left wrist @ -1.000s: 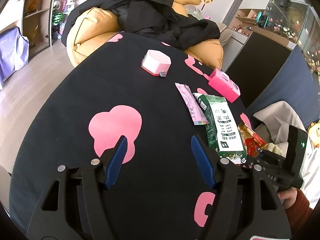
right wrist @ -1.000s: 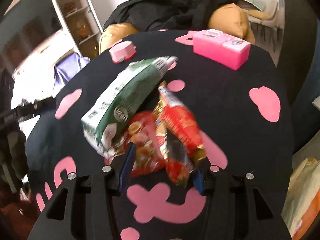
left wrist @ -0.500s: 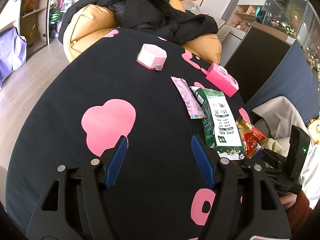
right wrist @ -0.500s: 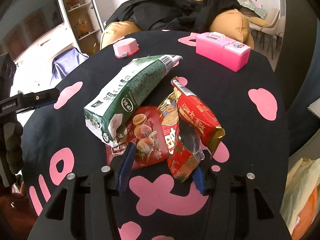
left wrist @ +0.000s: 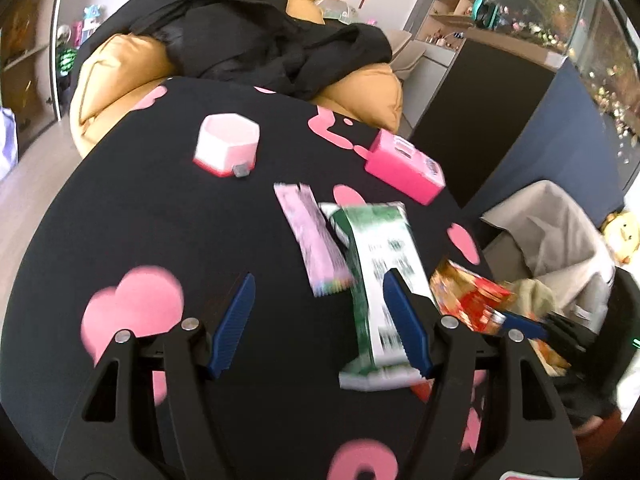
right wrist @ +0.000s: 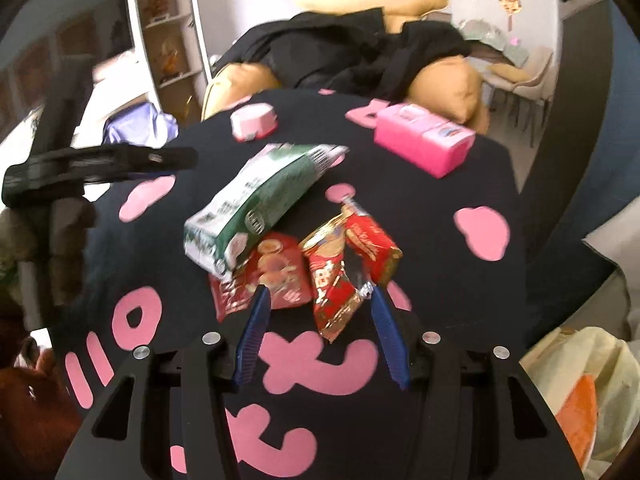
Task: Collect trash
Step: 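Grasp the red snack wrappers with the right gripper while the left reaches the green box, then grasp the pink wrapper with the left gripper while the right lifts the red wrappers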
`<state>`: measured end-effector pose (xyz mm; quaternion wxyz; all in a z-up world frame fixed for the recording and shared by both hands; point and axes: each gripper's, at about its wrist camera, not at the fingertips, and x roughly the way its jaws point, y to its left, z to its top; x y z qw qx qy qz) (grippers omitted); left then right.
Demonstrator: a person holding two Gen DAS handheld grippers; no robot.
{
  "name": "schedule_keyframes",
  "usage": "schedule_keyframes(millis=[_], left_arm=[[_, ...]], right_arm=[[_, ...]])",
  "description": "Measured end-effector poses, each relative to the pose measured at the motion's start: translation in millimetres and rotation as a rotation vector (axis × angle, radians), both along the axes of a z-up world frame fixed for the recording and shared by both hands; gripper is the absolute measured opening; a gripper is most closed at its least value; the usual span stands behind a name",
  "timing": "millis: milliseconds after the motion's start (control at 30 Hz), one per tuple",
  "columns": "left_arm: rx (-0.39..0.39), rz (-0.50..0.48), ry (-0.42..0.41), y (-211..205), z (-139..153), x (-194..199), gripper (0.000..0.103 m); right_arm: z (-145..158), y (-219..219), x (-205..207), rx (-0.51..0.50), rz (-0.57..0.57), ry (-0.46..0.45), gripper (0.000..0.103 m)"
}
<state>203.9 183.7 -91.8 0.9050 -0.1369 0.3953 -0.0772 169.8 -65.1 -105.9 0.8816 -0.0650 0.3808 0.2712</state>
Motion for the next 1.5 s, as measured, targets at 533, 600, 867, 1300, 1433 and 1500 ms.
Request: schedule_keyframes(millis=[533, 600, 867, 1300, 1433, 1500], left_arm=[[0.107, -0.029, 0.106, -12, -27, 45, 0.014], [0.104, -0.060, 0.116, -4, -25, 25, 0.014], [0.058, -0.101, 0.125, 13, -20, -25, 0.014], [0.016, -0.083, 0.125, 21, -27, -36, 0.024], [0.019, -0.103, 0.110, 17, -26, -37, 0.028], [0.022, -0.115, 0.104, 14, -24, -37, 0.029]], right_arm=[[12, -16, 0, -0.016, -0.063, -0.075, 0.049], [16, -10, -1, -0.039, -0.036, -0.095, 0.049], [30, 23, 45, -0.076, 0.056, -0.112, 0.049], [-16, 8, 86, -0.068, 0.088, 0.112, 0.049], [-20, -2, 67, -0.067, 0.094, 0.117, 0.049], [-18, -3, 57, -0.079, 0.102, 0.102, 0.049]])
